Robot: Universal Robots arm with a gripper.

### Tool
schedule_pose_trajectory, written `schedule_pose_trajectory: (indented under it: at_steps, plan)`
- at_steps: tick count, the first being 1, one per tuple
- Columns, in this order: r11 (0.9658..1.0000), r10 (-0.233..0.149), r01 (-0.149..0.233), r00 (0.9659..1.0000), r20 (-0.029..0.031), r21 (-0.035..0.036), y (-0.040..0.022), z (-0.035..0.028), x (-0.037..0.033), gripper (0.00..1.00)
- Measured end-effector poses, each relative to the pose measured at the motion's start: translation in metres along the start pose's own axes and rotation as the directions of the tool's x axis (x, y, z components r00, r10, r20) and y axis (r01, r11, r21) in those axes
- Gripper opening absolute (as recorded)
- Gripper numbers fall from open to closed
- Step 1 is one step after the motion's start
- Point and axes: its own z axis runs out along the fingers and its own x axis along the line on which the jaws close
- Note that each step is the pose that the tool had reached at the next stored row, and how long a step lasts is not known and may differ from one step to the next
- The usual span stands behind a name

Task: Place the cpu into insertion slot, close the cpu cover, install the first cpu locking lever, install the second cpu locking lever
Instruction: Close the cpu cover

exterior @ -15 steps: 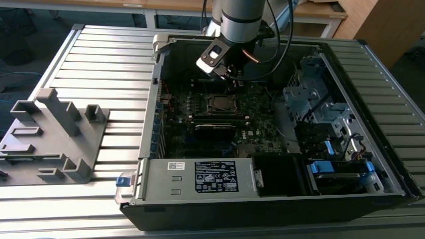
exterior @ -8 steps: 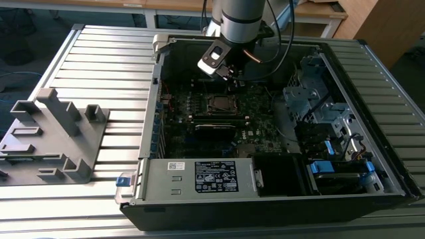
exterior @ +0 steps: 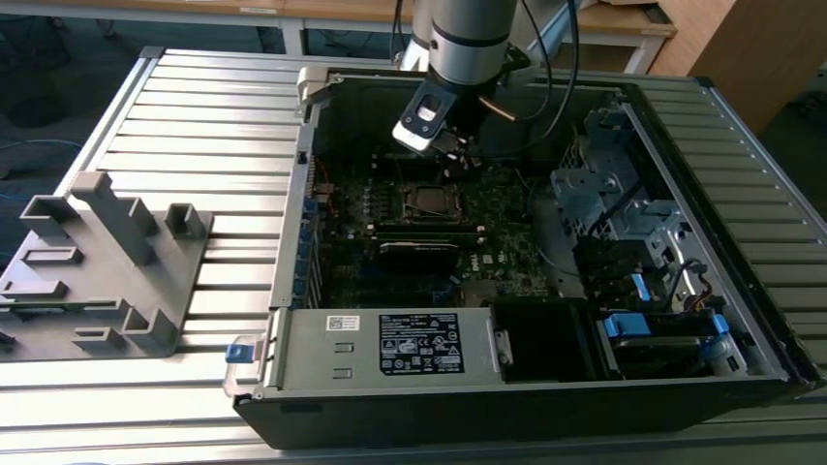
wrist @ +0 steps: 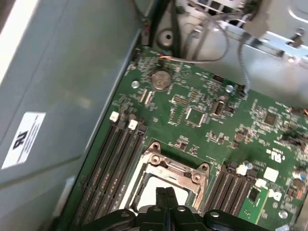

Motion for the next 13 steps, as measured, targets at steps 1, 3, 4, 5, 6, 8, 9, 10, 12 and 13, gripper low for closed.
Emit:
schedule_pose_trajectory:
  at_steps: [1,3,4,5,6,8,9,10,12,13]
  plan:
    - [0.9998,-0.018,0.018,0.9998,-0.0009,0.0006,0.0000,0.0001,0.0000,0.11]
    - [0.9986,-0.053,0.053,0.9986,-0.0026,0.0017,0.0000,0.0003,0.0000,0.11]
    - [0.9975,-0.070,0.070,0.9975,-0.0034,0.0022,0.0000,0.0004,0.0000,0.11]
    - [0.9962,-0.087,0.087,0.9962,-0.0042,0.0028,0.0000,0.0004,0.0000,0.11]
    - [0.9946,-0.104,0.104,0.9946,-0.0050,0.0033,0.0000,0.0004,0.0000,0.11]
    - [0.9905,-0.138,0.138,0.9905,-0.0068,0.0043,0.0000,0.0006,0.0000,0.11]
    - [0.9879,-0.155,0.155,0.9879,-0.0076,0.0048,0.0000,0.0006,0.0000,0.11]
    - [0.9850,-0.172,0.173,0.9850,-0.0085,0.0052,0.0000,0.0007,0.0000,0.11]
    - [0.9780,-0.208,0.208,0.9780,-0.0105,0.0061,0.0000,0.0009,0.0000,0.11]
    - [0.9744,-0.225,0.225,0.9744,-0.0114,0.0065,0.0000,0.0009,0.0000,0.11]
